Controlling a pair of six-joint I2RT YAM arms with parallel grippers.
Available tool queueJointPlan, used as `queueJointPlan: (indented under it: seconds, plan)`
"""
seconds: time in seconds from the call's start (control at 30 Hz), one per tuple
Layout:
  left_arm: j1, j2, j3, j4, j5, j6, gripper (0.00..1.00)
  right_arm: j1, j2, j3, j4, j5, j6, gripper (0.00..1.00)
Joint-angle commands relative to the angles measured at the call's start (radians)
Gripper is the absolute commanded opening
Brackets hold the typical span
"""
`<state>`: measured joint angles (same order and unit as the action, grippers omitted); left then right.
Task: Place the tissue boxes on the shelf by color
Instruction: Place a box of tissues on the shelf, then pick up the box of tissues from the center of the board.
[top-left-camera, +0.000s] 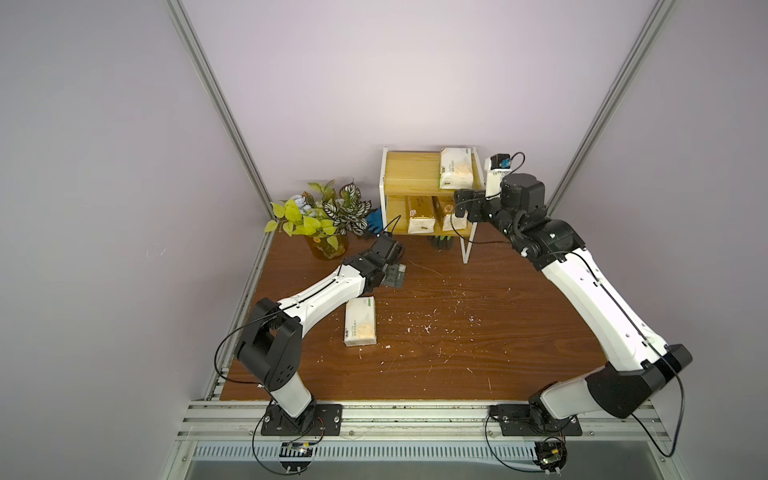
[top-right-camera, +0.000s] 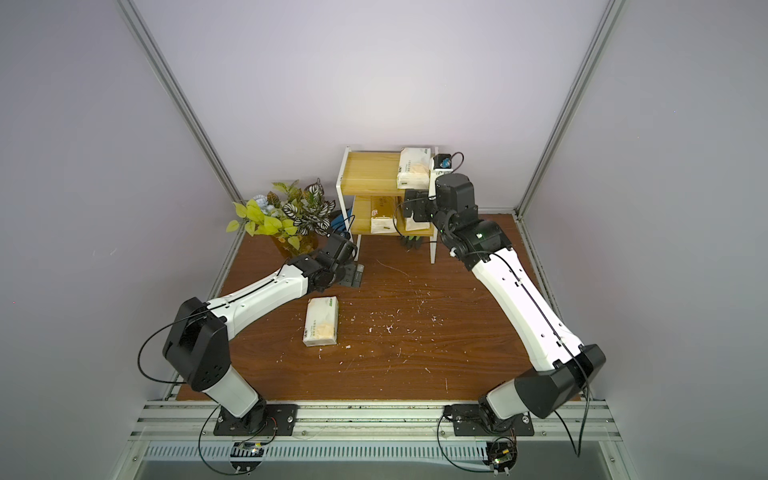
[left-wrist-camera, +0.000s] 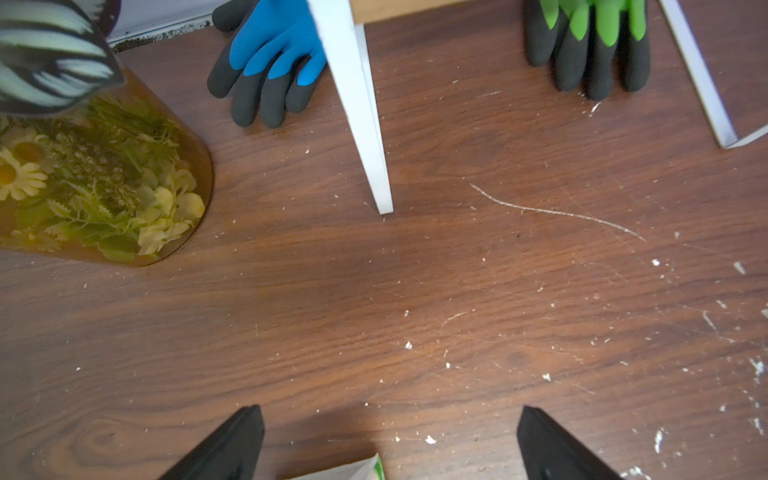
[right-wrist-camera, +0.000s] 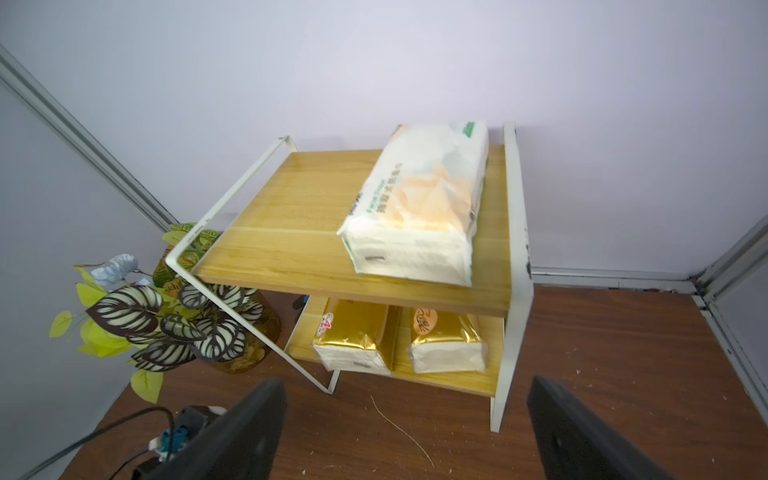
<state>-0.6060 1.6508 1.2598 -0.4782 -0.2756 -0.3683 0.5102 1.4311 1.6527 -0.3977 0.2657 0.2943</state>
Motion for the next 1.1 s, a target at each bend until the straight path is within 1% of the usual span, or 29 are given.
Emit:
queueJointPlan:
  seconds: [0.0, 0.13, 0.27, 0.33, 0.5, 0.77, 0.9, 1.07]
  plan:
    - [0.012, -0.044, -0.003, -0.061, -0.031, -0.023, 0.99, 0.001, -0.062, -0.101, 0.177, 0.032, 0.081, 0.97]
    - [0.012, -0.082, -0.057, -0.132, -0.034, -0.071, 0.99, 0.018, -0.067, -0.162, 0.139, 0.028, 0.115, 0.97]
    - [0.012, -0.134, -0.115, -0.195, -0.019, -0.121, 0.99, 0.03, -0.086, -0.256, 0.15, 0.046, 0.144, 0.96]
    - [0.012, -0.166, -0.149, -0.209, -0.014, -0.15, 0.99, 0.03, -0.082, -0.274, 0.144, 0.026, 0.15, 0.96]
    - [0.012, -0.225, -0.241, -0.212, 0.027, -0.239, 0.99, 0.033, -0.047, -0.263, 0.106, -0.006, 0.129, 0.97]
    - [0.008, -0.288, -0.361, -0.203, 0.05, -0.4, 1.0, 0.039, -0.012, -0.222, 0.028, -0.046, 0.097, 0.97]
    - [-0.015, -0.294, -0.373, -0.201, 0.037, -0.433, 1.0, 0.04, -0.006, -0.218, -0.001, -0.06, 0.073, 0.97]
    - [-0.045, -0.283, -0.388, -0.191, 0.059, -0.461, 1.0, 0.041, -0.009, -0.228, -0.002, -0.069, 0.068, 0.97]
